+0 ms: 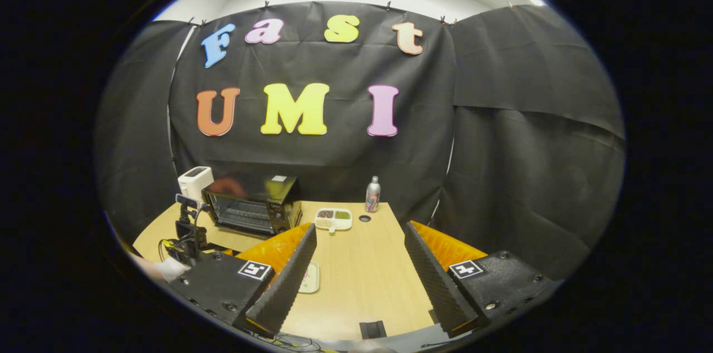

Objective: Open the electric oven with the left hand, put the food in, and close the electric oven.

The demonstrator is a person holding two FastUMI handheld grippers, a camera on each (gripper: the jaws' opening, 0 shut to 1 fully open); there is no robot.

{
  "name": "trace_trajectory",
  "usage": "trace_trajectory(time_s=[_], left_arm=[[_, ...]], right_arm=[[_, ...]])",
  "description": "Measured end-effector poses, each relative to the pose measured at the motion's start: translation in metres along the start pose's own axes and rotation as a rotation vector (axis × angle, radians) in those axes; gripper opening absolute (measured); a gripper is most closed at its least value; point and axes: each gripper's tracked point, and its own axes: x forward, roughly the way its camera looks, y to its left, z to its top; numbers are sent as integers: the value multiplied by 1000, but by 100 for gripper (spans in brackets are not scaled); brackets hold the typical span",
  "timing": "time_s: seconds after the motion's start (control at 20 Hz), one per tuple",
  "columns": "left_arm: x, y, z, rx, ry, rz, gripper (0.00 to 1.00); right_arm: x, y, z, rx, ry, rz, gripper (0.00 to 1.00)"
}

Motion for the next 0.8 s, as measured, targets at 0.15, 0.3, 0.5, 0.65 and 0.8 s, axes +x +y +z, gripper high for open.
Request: trace_trajectory(time_s=[0.15, 0.3, 0.5, 0.65, 0.8], left_arm=[[7, -1, -13, -8, 45, -4, 95], [8, -1, -12, 5, 33, -3, 95], [-4, 4, 1, 13, -18, 12, 89], [-27, 7, 17, 27, -74, 7, 97], [-59, 5, 41, 17, -156, -8, 97]], right_arm=[[0, 0, -6, -1, 17, -1, 96], [2, -1, -9, -2, 26, -3, 97], [10, 4, -19, 5, 50, 12, 97], [22, 10, -31, 13, 78, 29, 96], [42, 19, -56, 11, 132, 54, 96]])
